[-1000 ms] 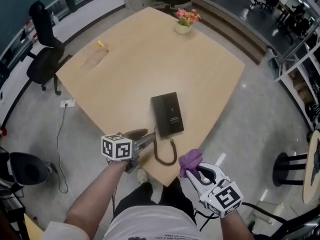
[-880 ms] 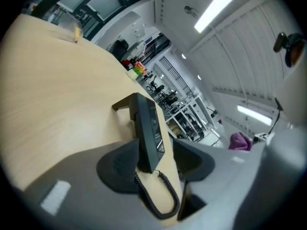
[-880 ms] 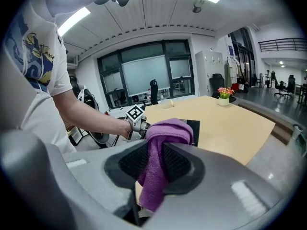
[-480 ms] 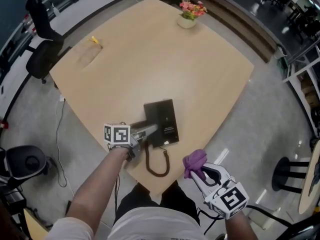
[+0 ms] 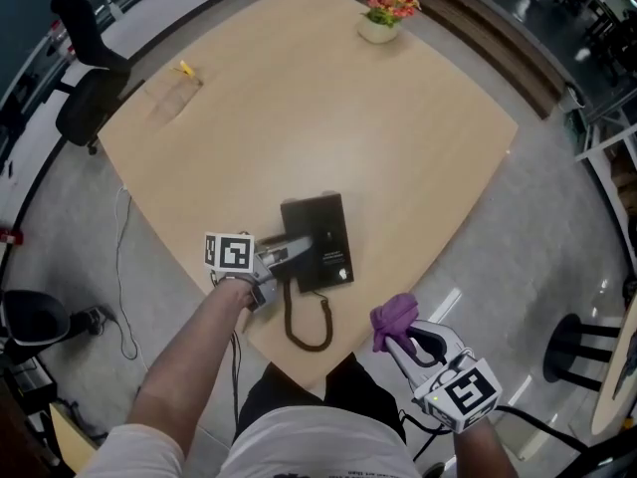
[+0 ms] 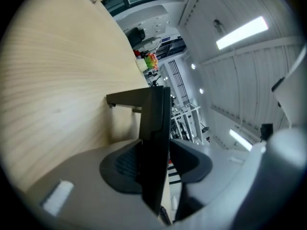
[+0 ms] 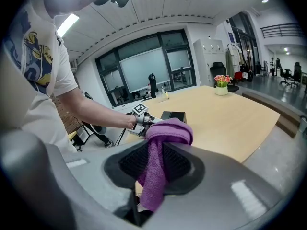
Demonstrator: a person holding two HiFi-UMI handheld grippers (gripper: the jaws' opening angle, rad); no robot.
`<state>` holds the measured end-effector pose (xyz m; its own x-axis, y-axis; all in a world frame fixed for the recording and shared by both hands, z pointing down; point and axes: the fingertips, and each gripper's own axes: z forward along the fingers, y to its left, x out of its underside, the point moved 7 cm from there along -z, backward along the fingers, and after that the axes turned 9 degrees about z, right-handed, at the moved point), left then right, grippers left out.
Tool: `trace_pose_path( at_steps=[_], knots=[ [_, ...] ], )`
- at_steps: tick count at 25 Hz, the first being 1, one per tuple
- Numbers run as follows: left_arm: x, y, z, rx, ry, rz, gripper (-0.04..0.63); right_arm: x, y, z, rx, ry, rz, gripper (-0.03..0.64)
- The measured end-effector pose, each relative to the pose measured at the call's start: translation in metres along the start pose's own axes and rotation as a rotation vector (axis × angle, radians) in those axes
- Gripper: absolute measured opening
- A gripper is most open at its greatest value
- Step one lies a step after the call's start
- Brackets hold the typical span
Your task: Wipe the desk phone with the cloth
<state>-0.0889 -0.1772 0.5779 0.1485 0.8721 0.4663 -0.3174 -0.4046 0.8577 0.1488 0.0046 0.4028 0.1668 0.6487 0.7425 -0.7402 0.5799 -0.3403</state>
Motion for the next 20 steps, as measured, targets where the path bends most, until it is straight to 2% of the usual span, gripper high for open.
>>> trace_pose_path(
  at_steps=[8,14,20],
  knots=[
    [0.007,-0.013,-0.002,0.001,-0.004,0.047,0.172,-0.010,-0.006,0.007,-0.027,0.000,-0.022,0.092],
    [0.009,-0.030,-0.005,0.014,-0.072,0.013,0.170,-0.024,-0.016,0.012,-0.041,-0.028,-0.051,0.092],
    [0.020,-0.062,-0.011,-0.004,-0.028,0.053,0.172,-0.058,-0.019,0.025,-0.101,-0.118,-0.104,0.092]
  ],
)
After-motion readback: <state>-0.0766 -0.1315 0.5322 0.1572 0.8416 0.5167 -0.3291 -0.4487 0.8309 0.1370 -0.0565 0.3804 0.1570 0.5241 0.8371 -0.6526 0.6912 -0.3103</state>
